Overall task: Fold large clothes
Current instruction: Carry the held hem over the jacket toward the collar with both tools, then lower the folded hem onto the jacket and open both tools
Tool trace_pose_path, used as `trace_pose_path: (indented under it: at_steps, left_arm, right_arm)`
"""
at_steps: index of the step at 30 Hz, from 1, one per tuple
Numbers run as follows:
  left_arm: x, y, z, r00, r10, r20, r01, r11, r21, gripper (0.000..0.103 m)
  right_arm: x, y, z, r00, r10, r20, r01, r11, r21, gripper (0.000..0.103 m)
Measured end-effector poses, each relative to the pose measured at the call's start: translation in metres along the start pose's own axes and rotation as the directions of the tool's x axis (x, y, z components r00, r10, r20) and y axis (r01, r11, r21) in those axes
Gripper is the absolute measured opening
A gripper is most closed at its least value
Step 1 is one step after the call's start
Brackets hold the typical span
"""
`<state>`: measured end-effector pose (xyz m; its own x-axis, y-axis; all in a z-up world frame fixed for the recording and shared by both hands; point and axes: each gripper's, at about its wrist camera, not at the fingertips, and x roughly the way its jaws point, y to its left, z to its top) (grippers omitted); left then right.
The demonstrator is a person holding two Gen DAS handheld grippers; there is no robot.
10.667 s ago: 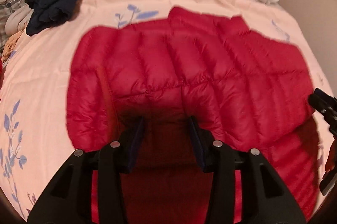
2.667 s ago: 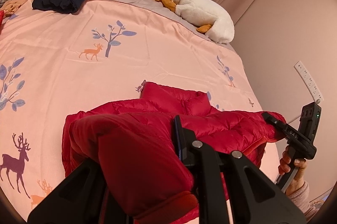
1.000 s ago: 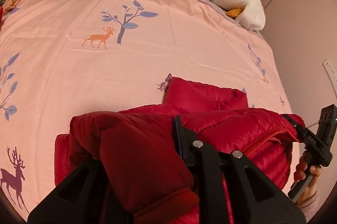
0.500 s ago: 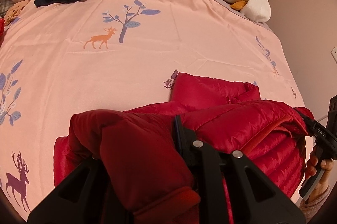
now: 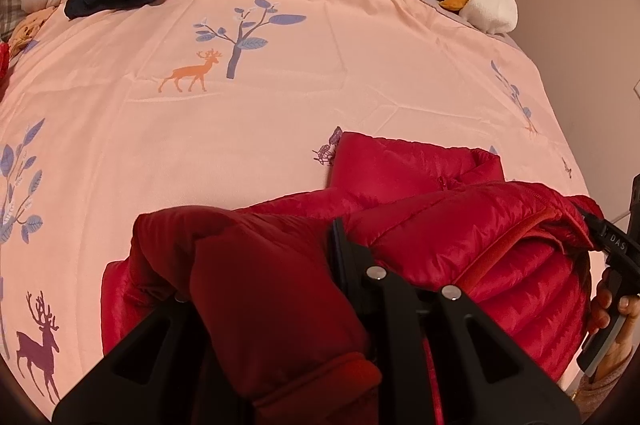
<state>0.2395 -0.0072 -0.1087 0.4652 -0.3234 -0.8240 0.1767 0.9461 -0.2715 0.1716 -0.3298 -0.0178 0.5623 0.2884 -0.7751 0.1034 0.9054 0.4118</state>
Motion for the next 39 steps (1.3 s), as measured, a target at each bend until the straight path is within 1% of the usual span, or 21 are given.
trace_pose_path:
  at_steps: [10, 20, 22, 24, 31, 35, 37, 39]
  left_arm:
    - [0.002, -0.003, 0.000, 1.000, 0.018, -0.007, -0.018, 1.000, 0.011, 0.016]
    - [0.005, -0.006, 0.000, 0.999, 0.028, -0.025, -0.028, 1.000, 0.006, 0.017]
    - [0.005, -0.007, -0.001, 0.999, 0.029, -0.025, -0.029, 1.000, 0.002, 0.017]
    - [0.004, -0.008, -0.001, 0.999, 0.031, -0.028, -0.031, 1.000, 0.000, 0.018]
    - [0.000, -0.008, -0.002, 0.999, 0.040, -0.026, -0.040, 0.999, -0.014, 0.020]
    - [-0.006, -0.010, -0.002, 0.999, 0.043, -0.017, -0.044, 0.999, -0.021, 0.024]
    - [-0.010, -0.011, -0.001, 0.999, 0.046, -0.010, -0.047, 0.999, -0.023, 0.027]
    - [-0.013, -0.011, -0.001, 0.999, 0.046, -0.003, -0.046, 0.999, -0.029, 0.033]
  right_arm:
    - [0.004, -0.002, -0.001, 1.000, -0.001, -0.008, 0.001, 1.000, 0.005, 0.022]
    - [0.005, -0.003, -0.004, 1.000, 0.014, -0.003, -0.014, 0.999, 0.031, 0.027]
    - [0.004, -0.002, -0.005, 1.000, 0.022, 0.001, -0.022, 0.999, 0.037, 0.029]
    - [0.002, -0.001, -0.006, 0.999, 0.036, 0.003, -0.036, 0.998, 0.045, 0.035]
    - [-0.006, 0.002, -0.003, 0.999, 0.048, 0.013, -0.049, 0.997, 0.051, 0.042]
    - [-0.012, 0.005, -0.001, 0.997, 0.072, 0.027, -0.074, 0.995, 0.060, 0.054]
    - [-0.015, 0.008, 0.000, 0.997, 0.070, 0.034, -0.072, 0.996, 0.053, 0.057]
    - [-0.018, 0.010, 0.000, 0.997, 0.073, 0.038, -0.075, 0.996, 0.054, 0.059]
